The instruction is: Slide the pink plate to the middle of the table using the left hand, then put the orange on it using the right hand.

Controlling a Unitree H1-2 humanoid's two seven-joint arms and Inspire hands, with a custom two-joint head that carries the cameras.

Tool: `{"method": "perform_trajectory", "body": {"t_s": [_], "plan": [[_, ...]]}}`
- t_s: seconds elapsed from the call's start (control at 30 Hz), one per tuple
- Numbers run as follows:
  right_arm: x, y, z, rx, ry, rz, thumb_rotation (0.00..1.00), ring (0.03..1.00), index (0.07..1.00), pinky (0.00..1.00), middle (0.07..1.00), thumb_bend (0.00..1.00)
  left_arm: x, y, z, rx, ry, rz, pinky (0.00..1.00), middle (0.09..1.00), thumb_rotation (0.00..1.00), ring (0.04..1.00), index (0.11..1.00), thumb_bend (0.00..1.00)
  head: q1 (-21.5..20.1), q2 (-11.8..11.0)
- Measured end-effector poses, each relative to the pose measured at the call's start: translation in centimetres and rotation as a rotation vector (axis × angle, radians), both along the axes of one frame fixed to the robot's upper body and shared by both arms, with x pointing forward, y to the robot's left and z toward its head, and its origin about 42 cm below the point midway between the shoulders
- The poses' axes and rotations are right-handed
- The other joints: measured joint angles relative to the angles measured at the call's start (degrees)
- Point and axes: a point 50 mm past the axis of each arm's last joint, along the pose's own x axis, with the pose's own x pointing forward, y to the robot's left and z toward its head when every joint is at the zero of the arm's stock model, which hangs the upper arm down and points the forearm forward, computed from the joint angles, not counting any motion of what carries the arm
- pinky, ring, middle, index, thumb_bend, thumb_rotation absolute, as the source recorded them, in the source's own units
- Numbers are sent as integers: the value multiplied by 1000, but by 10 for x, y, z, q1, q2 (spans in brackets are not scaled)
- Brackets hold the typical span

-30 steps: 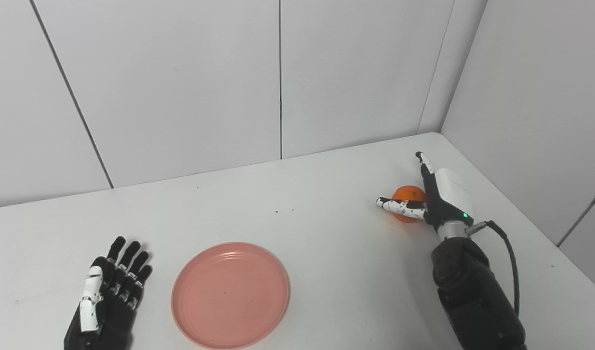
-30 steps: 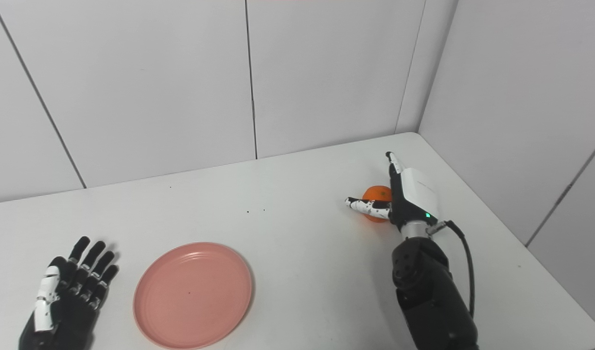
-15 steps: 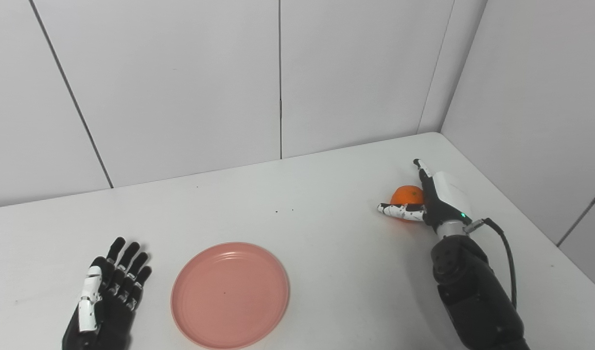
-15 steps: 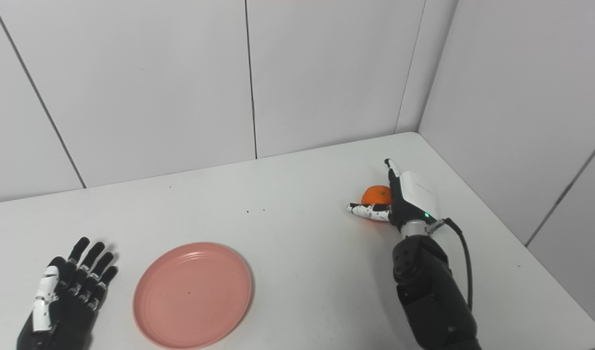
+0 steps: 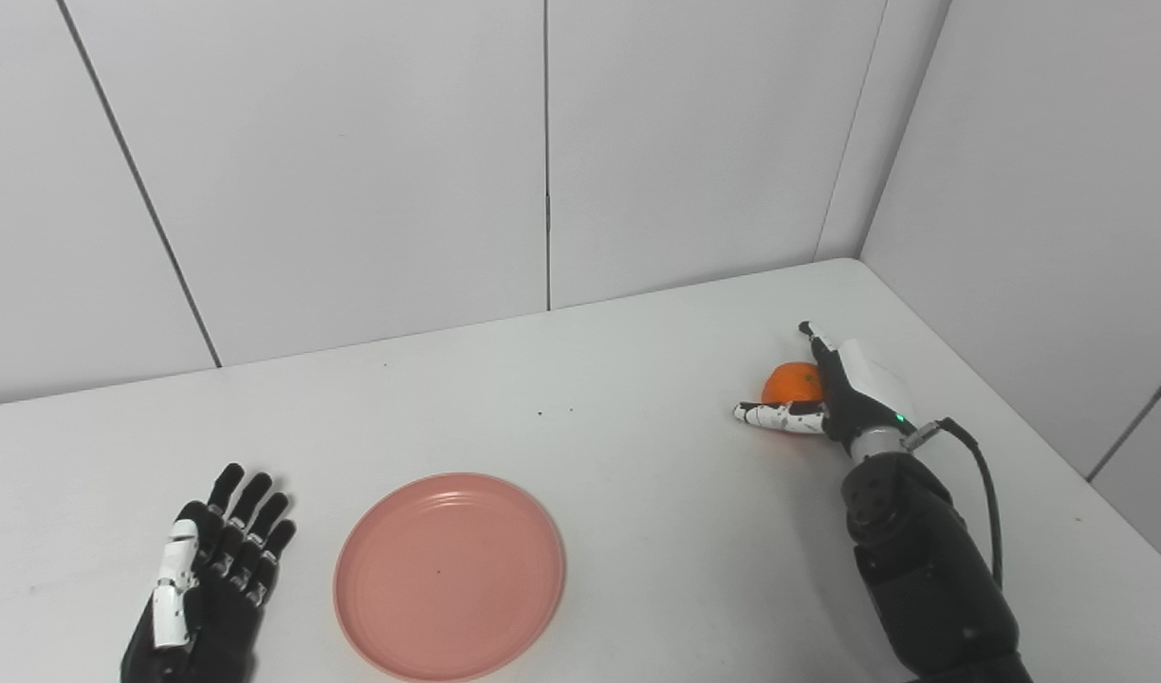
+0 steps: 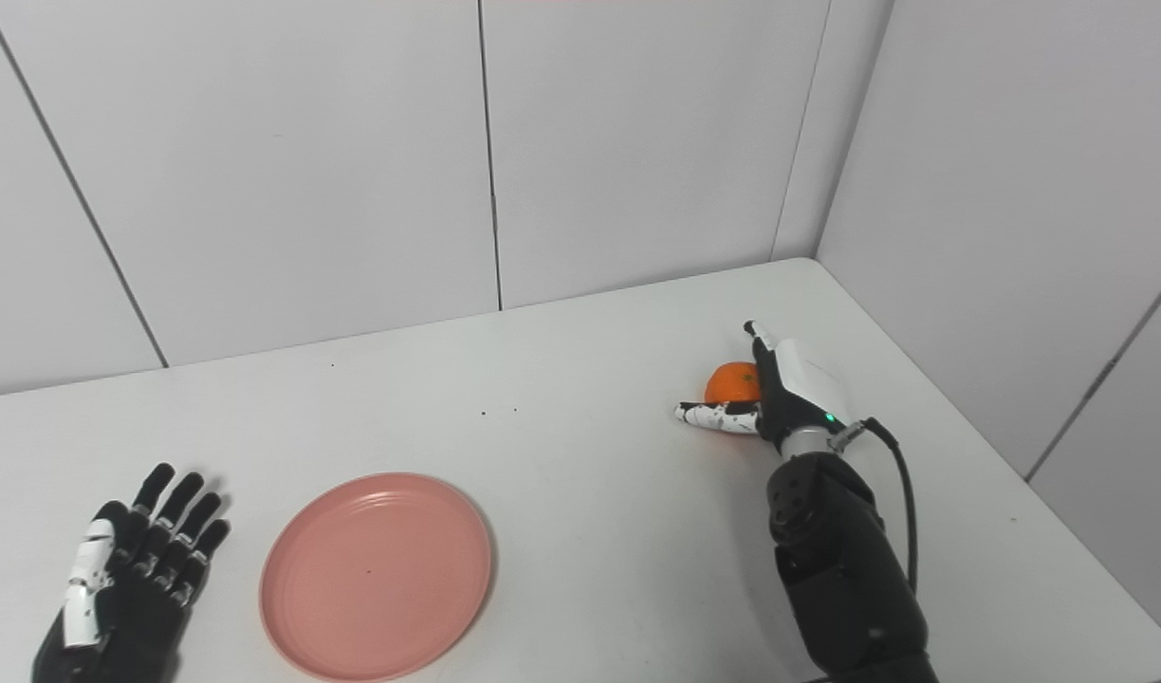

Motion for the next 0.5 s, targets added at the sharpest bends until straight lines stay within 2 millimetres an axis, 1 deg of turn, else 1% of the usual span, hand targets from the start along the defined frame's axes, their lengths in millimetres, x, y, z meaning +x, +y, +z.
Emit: {"method": "perform_trajectory", "body": {"t_s": [0.1,0.13,0.2,0.23,0.27,0.3,0.33,0.4,0.43,0.47,0.5], "plan": [[0,0,1,-9,14,3,444,836,897,720,884,1000,0,0,0,0,0,0,1000,976,1000,980,974,284,0,1],[1,-1,3,-8,16,2,406,830,878,726,872,992,0,0,0,0,0,0,1000,975,1000,978,973,286,0,1],[1,-3,6,8,19,-2,379,821,866,720,860,985,0,0,0,1,0,-1,1000,976,1000,978,973,287,0,1],[1,-3,6,14,16,-6,328,772,827,667,816,966,0,0,0,1,0,-1,1000,977,1000,978,973,288,1,2],[1,-2,6,19,12,-8,299,739,801,632,789,953,0,0,0,1,0,-1,1000,977,1000,978,973,288,1,2],[0,-2,7,22,5,-12,295,735,797,627,785,951,0,0,0,1,0,-1,1000,977,1000,978,973,288,1,2],[0,-1,7,22,1,-13,251,700,753,608,753,929,0,0,0,1,0,-1,1000,977,1000,979,974,287,2,3],[0,-1,8,19,-4,-17,209,652,693,577,706,903,0,0,0,1,0,-1,1000,979,1000,980,975,287,2,3],[0,-1,7,18,-4,-17,181,612,641,541,664,881,0,0,0,1,0,-1,1000,981,1000,983,975,292,0,4],[1,-1,8,15,-4,-18,178,608,636,538,660,879,0,0,0,1,0,-2,1000,981,1000,983,976,292,0,4],[1,-2,8,12,-3,-19,156,583,604,510,635,868,0,0,0,1,0,-2,1000,979,1000,982,974,293,0,4]]}}
